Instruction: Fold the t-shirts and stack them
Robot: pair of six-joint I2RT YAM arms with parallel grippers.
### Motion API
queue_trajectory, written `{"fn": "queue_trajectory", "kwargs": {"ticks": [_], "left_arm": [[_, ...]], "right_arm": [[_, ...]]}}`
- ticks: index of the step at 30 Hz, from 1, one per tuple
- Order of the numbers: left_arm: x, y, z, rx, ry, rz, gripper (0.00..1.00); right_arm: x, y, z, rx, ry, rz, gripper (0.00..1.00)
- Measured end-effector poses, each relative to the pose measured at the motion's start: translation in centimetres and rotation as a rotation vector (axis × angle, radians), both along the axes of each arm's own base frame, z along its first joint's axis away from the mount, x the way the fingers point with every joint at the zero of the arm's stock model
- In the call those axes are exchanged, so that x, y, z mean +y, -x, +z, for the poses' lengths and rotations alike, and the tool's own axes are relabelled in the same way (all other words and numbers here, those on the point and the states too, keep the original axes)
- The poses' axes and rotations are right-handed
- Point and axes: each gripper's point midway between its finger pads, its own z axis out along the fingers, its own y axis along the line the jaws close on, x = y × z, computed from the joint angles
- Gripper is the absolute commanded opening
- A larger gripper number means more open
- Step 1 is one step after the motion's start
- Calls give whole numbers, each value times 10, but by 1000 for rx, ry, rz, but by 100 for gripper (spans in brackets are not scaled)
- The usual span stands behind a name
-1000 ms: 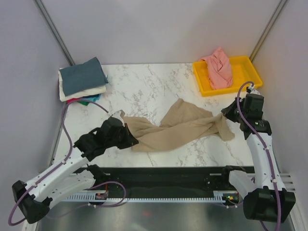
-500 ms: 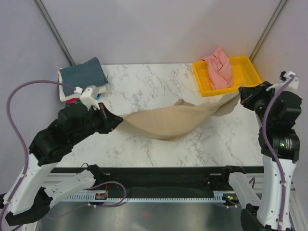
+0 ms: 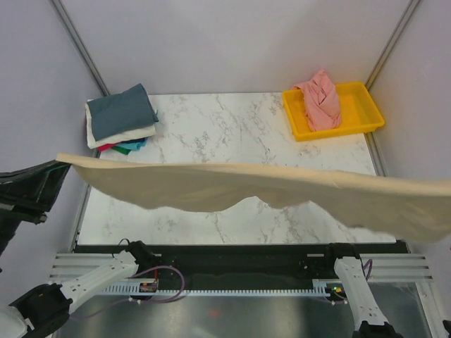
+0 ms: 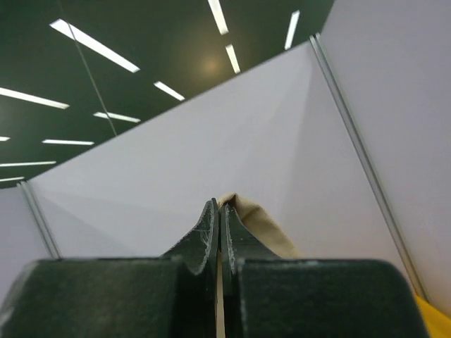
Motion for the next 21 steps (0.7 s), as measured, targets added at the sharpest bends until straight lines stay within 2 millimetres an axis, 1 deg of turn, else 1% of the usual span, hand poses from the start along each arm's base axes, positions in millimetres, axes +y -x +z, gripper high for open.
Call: {"fn": "queue_trajectory", "kwargs": {"ticks": [2, 3, 5, 6, 7, 8, 9, 11, 12, 13, 14, 15, 16, 17, 18, 19, 20, 21], "left_arm": [[15, 9, 16, -67, 6, 34, 2], [20, 11, 21, -87, 4, 50, 2], [27, 8, 28, -111, -12, 92, 2], [27, 3, 30, -111, -26, 114, 2], [25, -6, 30, -101, -46, 139, 2], [22, -17, 29, -84, -65, 172, 2], [20, -27, 28, -67, -81, 199, 2], [7, -58, 17, 2, -141, 264, 2], [-1, -75, 9, 43, -176, 293, 2], [-11, -92, -2, 88, -221, 315, 2], [-20, -105, -12, 124, -260, 329, 2], [-31, -123, -29, 175, -317, 350, 2], [-39, -135, -42, 212, -361, 363, 2], [-49, -150, -61, 260, -422, 378, 2], [-56, -165, -80, 308, -478, 396, 2], [-58, -182, -101, 363, -528, 425, 2], [-55, -197, -124, 425, -572, 444, 2], [-49, -217, -148, 497, -600, 460, 14]], "right_arm": [[-2, 25, 19, -89, 26, 5, 0], [-3, 30, 25, -109, 39, 9, 0], [-2, 32, 40, -136, 72, 33, 0], [0, 28, 50, -146, 93, 47, 0], [2, 19, 60, -150, 112, 62, 0], [6, 4, 69, -146, 134, 77, 0], [11, -14, 74, -132, 154, 93, 0], [26, -77, 75, -50, 200, 150, 0], [36, -115, 69, 0, 224, 189, 0], [45, -157, 57, 69, 239, 233, 0], [54, -194, 42, 131, 249, 274, 0], [64, -239, 20, 200, 256, 323, 0], [74, -287, -14, 299, 255, 375, 0], [83, -325, -48, 384, 251, 419, 0], [93, -364, -89, 482, 245, 462, 0], [101, -397, -129, 578, 238, 490, 0], [111, -428, -176, 683, 232, 523, 0], [122, -451, -218, 775, 230, 557, 22]]}}
